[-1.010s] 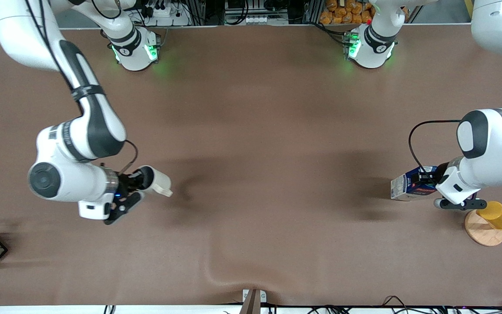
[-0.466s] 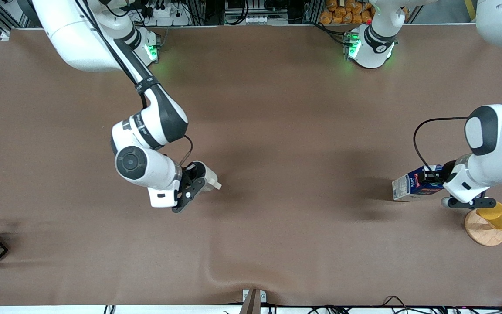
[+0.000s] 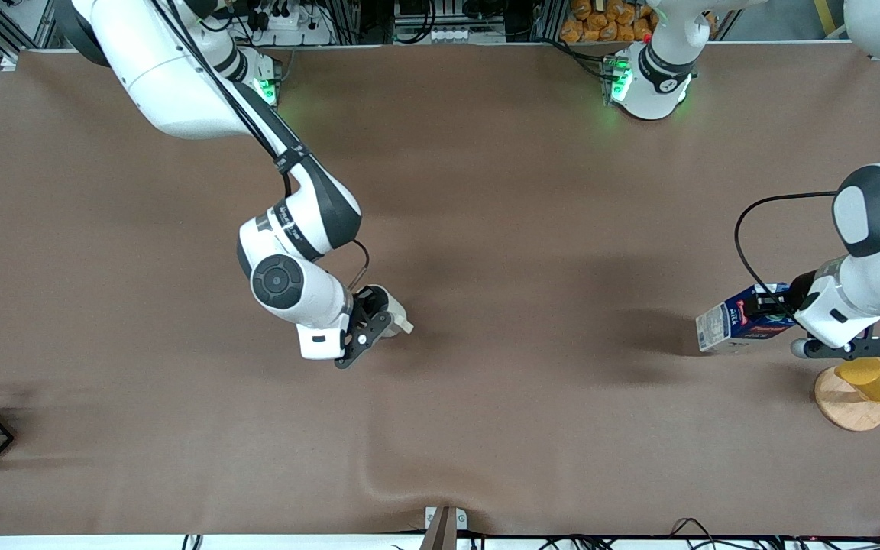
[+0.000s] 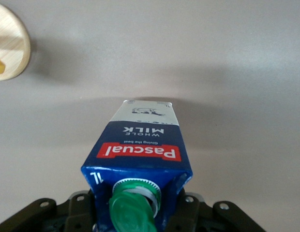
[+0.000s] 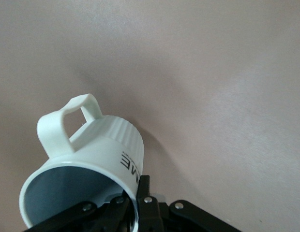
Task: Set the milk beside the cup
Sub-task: 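Carry the mug to the table center with the right gripper and set it down, then release the mug and withdraw the right gripper while the left gripper lifts the carton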
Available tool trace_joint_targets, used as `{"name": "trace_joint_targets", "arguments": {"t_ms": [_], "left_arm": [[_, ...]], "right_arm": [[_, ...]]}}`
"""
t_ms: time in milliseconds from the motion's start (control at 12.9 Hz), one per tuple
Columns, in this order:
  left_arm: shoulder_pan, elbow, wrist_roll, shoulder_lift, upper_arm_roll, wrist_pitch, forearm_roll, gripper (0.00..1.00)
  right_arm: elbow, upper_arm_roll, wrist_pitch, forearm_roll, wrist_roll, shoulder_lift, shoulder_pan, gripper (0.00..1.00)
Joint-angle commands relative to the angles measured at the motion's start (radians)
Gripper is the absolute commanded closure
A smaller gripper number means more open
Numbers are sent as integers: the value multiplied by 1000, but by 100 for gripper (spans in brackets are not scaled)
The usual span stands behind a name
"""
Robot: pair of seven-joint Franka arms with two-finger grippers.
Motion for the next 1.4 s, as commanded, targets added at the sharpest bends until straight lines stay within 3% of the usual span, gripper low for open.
{"name": "trace_joint_targets", "arguments": {"t_ms": [0,78,311,544,777,933,1166,1321], "left_arm": [[-22,31,-69,-37,-10,-88,8,43],[-25,29,-99,-57,-24,-105,7,43],[-25,31,-190,-93,-85,-176,8,43],[-25,29,-280,-117,-173,-184,8,43],[-31,28,-392,-117,-300,-185,10,43],[-43,29,-405,-108,-362,-178,10,43],[-143,31,-442,-102,-377,-171,-5,43],[-274,93,-619,-29,-377,-170,4,43]], "right_arm": [[8,-15,18,-56,100,11,31,42],[8,-15,18,-70,122,6,32,0],[12,-14,4,-73,130,-18,19,0],[12,-12,-65,-59,128,-103,-39,0],[2,6,-212,-41,115,-187,-250,0],[0,15,-280,52,83,-232,-402,0],[-14,8,-368,50,72,-310,-519,0],[-14,6,-438,36,70,-347,-580,0]]}}
